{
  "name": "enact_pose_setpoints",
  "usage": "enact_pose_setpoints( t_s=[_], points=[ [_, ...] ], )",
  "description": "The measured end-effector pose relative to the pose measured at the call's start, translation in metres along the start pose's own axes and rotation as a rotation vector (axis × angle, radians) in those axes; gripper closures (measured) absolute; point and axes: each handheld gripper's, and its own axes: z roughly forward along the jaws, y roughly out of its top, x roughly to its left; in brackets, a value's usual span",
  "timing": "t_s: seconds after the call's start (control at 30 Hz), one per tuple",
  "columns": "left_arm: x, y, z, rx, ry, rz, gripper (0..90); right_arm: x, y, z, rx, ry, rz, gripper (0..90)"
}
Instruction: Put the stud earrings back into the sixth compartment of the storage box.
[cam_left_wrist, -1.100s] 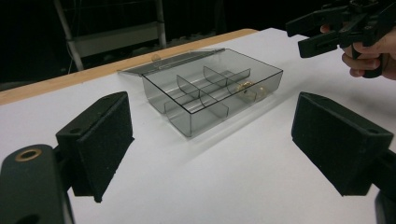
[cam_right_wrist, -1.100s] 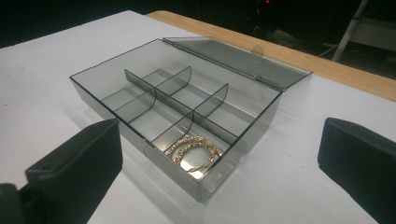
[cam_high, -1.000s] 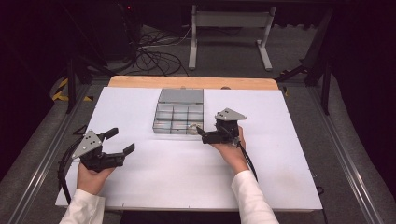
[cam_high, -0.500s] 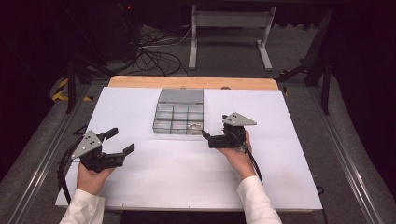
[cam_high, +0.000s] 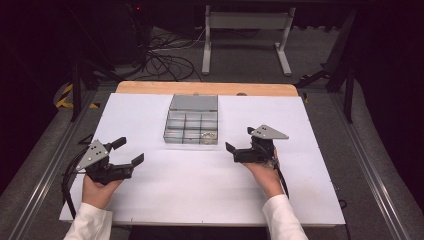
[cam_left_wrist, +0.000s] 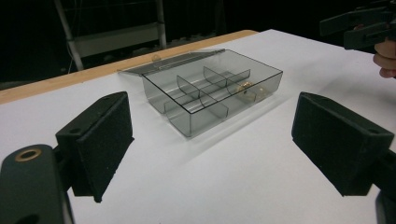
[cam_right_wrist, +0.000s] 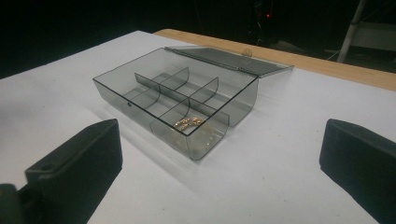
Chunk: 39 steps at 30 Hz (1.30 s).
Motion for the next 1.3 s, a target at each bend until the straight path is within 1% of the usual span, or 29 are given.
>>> enact_pose_setpoints(
  t_s=[0.1,0.2,0.33,0.43,0.5,0.57,0.6,0.7,0.77,0.87,1.07,1.17,1.3],
  points=[
    [0.000,0.000,0.000,0.002,-0.001,-0.006,13.1,-0.002,-0.001,-0.005,-0.010,0.004,0.008,0.2],
    [0.000,0.000,0.001,0.003,-0.002,-0.002,13.1,-0.004,-0.002,-0.012,-0.021,0.004,0.005,0.3],
    [0.000,0.000,0.000,0.008,-0.003,-0.002,13.2,-0.006,-0.005,-0.020,-0.040,-0.005,-0.007,0.0],
    [0.000,-0.001,0.001,0.012,0.003,0.007,13.2,-0.008,-0.007,-0.026,-0.053,-0.014,-0.014,0.0],
    [-0.001,-0.001,0.001,0.021,0.006,0.013,13.2,-0.009,-0.009,-0.030,-0.053,-0.019,-0.011,0.0],
    [-0.001,-0.001,0.001,0.024,0.008,0.019,13.2,-0.011,-0.011,-0.034,-0.065,-0.018,-0.008,0.0],
    [-0.001,-0.001,0.001,0.023,0.009,0.019,13.2,-0.011,-0.012,-0.036,-0.069,-0.020,-0.004,0.0],
    [-0.001,-0.001,0.001,0.021,0.011,0.017,13.3,-0.014,-0.014,-0.042,-0.078,-0.027,-0.015,0.0],
    [-0.001,-0.001,0.001,0.021,0.012,0.018,13.3,-0.015,-0.015,-0.046,-0.086,-0.031,-0.008,0.0],
    [-0.001,-0.001,0.001,0.014,0.014,0.012,13.3,-0.016,-0.016,-0.050,-0.085,-0.044,-0.010,0.0],
    [-0.001,-0.002,0.001,0.011,0.009,0.005,13.0,-0.019,-0.021,-0.060,-0.090,-0.049,-0.004,0.0],
    [-0.001,-0.001,0.001,0.015,0.007,0.011,12.8,-0.021,-0.023,-0.066,-0.089,-0.059,0.007,0.0],
    [-0.002,-0.002,0.001,0.016,0.005,0.012,12.7,-0.024,-0.025,-0.072,-0.090,-0.069,0.005,0.0]
  ],
)
